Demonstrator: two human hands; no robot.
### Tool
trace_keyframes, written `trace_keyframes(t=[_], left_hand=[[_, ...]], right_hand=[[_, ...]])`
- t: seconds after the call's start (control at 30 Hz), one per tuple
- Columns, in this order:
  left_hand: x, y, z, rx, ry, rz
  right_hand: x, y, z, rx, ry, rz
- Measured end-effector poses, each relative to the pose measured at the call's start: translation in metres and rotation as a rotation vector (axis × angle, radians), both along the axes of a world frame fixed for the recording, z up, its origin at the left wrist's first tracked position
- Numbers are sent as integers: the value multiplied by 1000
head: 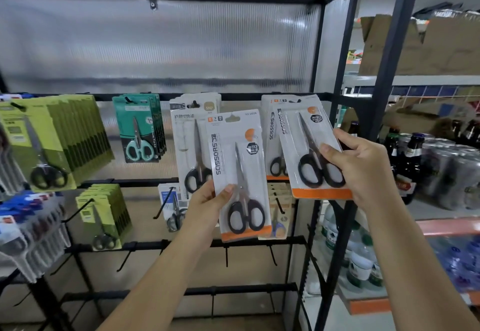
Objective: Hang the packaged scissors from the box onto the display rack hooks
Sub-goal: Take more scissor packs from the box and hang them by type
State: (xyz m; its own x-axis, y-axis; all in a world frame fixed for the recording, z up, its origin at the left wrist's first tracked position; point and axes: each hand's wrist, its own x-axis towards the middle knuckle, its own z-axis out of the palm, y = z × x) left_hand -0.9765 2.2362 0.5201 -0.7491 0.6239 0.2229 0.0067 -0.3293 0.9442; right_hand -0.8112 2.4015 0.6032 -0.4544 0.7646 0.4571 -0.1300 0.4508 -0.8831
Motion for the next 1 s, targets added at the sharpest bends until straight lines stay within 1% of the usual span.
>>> trace_keyframes(t=[0.1,0.27,0.33,0.4,0.47,0.5,0.53,0.57,0.63,0.67,0.7,0.77,0.83,0.87,0.93,0.97,1.0], left_hand=[[0,1,0,5,-15,22],[-1,0,3,5,-40,33],[-1,1,6,7,-52,45],[-1,1,7,14,-71,51],[-2,2,9,17,-79,65],[-1,3,10,23,-80,67],[0,5,11,29,-80,63],[2,9,12,32,-74,54],[10,22,15,32,-39,25],[16,29,18,26,-10,13],[21,37,21,24,23,5],[29,50,27,10,116,19],[31,59,34,-101,266,104],[30,60,38,-186,377,151],[25,61,42,-341,661,226],[23,60,44,-391,788,247],[23,58,46,-417,877,256]], right_hand=[[-3,7,5,17,-70,-1],[-21,17,-2,135,-251,-112],[-31,19,-8,123,-332,-154],[-36,16,-20,76,-406,-128],[-37,10,-36,90,-433,-130],[-36,5,-43,117,-413,-141],[-36,0,-48,128,-370,-119],[-35,-7,-52,105,-325,-38],[-35,-23,-53,12,-253,202],[-35,-29,-53,-1,-215,278],[-36,-32,-52,37,-186,283],[-39,-31,-48,109,-123,178],[-39,-23,-41,85,-86,48],[-38,-17,-38,42,-71,16],[-35,-2,-33,-48,-28,-3],[-34,5,-30,-56,-22,-9],[-32,11,-27,-46,-27,-18]])
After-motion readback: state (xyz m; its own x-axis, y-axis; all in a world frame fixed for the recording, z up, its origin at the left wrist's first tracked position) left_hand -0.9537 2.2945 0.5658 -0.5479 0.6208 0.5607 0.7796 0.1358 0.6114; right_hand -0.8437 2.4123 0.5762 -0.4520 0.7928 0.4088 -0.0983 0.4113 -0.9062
